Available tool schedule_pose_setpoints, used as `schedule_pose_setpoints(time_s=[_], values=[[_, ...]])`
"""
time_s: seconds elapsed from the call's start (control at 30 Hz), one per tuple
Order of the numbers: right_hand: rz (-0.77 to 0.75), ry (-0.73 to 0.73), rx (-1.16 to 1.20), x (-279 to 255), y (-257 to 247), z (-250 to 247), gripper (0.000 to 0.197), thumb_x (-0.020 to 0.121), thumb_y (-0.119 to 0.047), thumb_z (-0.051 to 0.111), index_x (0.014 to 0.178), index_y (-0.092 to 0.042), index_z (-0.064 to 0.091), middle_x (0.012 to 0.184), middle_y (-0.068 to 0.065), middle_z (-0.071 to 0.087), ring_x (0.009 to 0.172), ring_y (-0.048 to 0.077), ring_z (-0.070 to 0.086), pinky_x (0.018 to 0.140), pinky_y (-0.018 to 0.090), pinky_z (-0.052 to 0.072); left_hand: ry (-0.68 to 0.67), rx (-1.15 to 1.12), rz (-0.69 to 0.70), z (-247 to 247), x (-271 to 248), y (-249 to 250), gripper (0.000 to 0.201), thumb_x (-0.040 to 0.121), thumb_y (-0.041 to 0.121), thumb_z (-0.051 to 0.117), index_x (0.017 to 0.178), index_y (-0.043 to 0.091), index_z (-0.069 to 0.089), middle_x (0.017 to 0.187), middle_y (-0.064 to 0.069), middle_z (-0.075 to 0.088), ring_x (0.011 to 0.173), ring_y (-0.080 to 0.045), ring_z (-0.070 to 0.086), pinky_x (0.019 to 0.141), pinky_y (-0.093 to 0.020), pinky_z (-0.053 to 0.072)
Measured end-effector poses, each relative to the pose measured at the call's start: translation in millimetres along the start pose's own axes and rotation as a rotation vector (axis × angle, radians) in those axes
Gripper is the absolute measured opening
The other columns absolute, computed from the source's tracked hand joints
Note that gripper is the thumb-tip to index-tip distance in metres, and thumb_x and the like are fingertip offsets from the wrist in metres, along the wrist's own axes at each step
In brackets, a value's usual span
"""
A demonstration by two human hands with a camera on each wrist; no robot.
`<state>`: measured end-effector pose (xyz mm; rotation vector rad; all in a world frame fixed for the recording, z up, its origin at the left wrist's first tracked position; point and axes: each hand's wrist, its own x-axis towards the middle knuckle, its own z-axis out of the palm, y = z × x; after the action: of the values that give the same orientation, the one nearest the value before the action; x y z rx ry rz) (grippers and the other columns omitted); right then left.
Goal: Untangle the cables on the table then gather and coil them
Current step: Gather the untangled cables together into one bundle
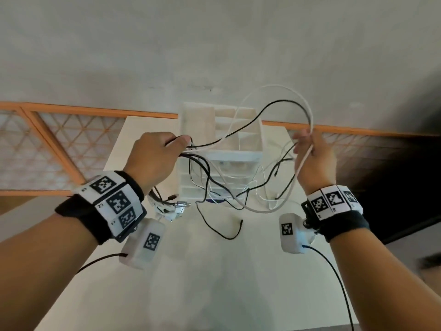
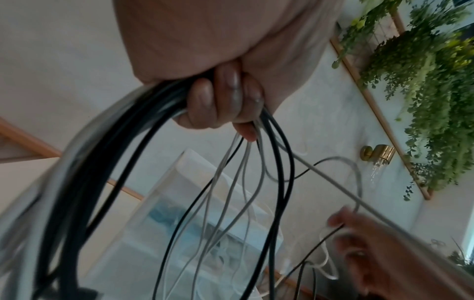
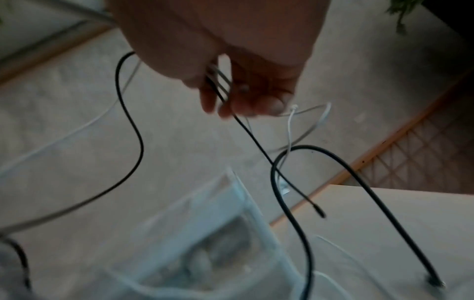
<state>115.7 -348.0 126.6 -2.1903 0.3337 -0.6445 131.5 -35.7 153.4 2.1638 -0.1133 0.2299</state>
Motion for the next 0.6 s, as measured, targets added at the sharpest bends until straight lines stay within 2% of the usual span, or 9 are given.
schedule_pose_setpoints(time_s=[0.07,0.1,0.2,0.27,0.33,0.43,0.47,0.53,0.6], values=[[0.13,-0.253,-0.228,-2,19,9,0.032,0.092,-0.052,0.037,0.085,-0.036,0.063,0.105,0.0,0.071,0.091,0.021,0.067,0.087,0.037,0.056,0.02,-0.021,-0.001,-1,-1,-1,0.058,0.094,0.048,0.055,0.066,-0.002,0.045,0.058,-0.009,0.038,0.055,-0.023,0.034,0.058,-0.034,0.028],[0.196,-0.317,-0.313,-6,27,10,0.03,0.09,-0.05,0.039,0.084,-0.034,0.063,0.11,0.003,0.071,0.095,0.028,0.068,0.089,0.041,0.056,0.043,-0.028,0.007,-3,-1,0,0.058,0.093,0.048,0.055,0.067,-0.002,0.045,0.059,-0.01,0.038,0.055,-0.022,0.034,0.058,-0.034,0.028],[0.213,-0.164,-0.258,-10,21,-2,0.024,0.1,-0.032,0.044,0.088,-0.025,0.064,0.099,0.001,0.073,0.093,0.028,0.069,0.09,0.039,0.055,0.116,-0.045,0.028,-11,2,0,0.057,0.093,0.048,0.055,0.069,-0.004,0.049,0.061,-0.013,0.04,0.057,-0.022,0.035,0.058,-0.033,0.029],[0.119,-0.067,-0.071,-11,11,-9,0.028,0.102,-0.038,0.043,0.089,-0.026,0.064,0.09,-0.006,0.073,0.084,0.022,0.07,0.083,0.038,0.055,0.104,-0.026,0.038,-13,3,0,0.057,0.094,0.047,0.055,0.071,-0.005,0.05,0.062,-0.014,0.041,0.057,-0.022,0.036,0.058,-0.034,0.029],[0.057,-0.096,0.145,-14,0,-8,0.029,0.102,-0.045,0.041,0.091,-0.029,0.063,0.091,-0.008,0.07,0.079,0.019,0.069,0.071,0.035,0.054,0.052,0.005,0.044,-10,1,-1,0.057,0.094,0.048,0.055,0.07,-0.004,0.051,0.059,-0.011,0.041,0.055,-0.022,0.036,0.057,-0.033,0.03],[0.119,-0.211,0.234,-20,5,4,0.03,0.104,-0.044,0.038,0.095,-0.026,0.061,0.096,-0.004,0.064,0.079,0.019,0.063,0.064,0.026,0.049,-0.005,0.026,0.039,-3,-5,-4,0.057,0.094,0.049,0.055,0.067,-0.001,0.051,0.055,-0.007,0.041,0.053,-0.023,0.037,0.058,-0.034,0.031],[0.153,-0.266,0.159,-22,12,6,0.035,0.103,-0.05,0.037,0.089,-0.028,0.061,0.094,-0.001,0.065,0.081,0.021,0.064,0.067,0.03,0.052,-0.012,0.031,0.037,-1,-6,-4,0.056,0.094,0.049,0.055,0.067,-0.001,0.05,0.055,-0.006,0.041,0.053,-0.023,0.037,0.058,-0.034,0.031],[0.186,-0.303,0.008,-27,20,5,0.049,0.095,-0.066,0.034,0.076,-0.029,0.06,0.086,0.001,0.066,0.085,0.028,0.067,0.08,0.048,0.056,-0.011,0.027,0.029,-3,-7,-4,0.056,0.094,0.049,0.054,0.067,0.0,0.049,0.055,-0.006,0.04,0.054,-0.023,0.037,0.058,-0.034,0.031],[0.218,-0.255,0.112,-25,14,1,0.045,0.098,-0.06,0.038,0.076,-0.026,0.059,0.086,0.005,0.064,0.083,0.031,0.069,0.075,0.051,0.058,0.006,0.021,0.027,-5,-6,-5,0.057,0.094,0.049,0.055,0.066,0.0,0.048,0.055,-0.007,0.04,0.054,-0.024,0.037,0.058,-0.034,0.031]])
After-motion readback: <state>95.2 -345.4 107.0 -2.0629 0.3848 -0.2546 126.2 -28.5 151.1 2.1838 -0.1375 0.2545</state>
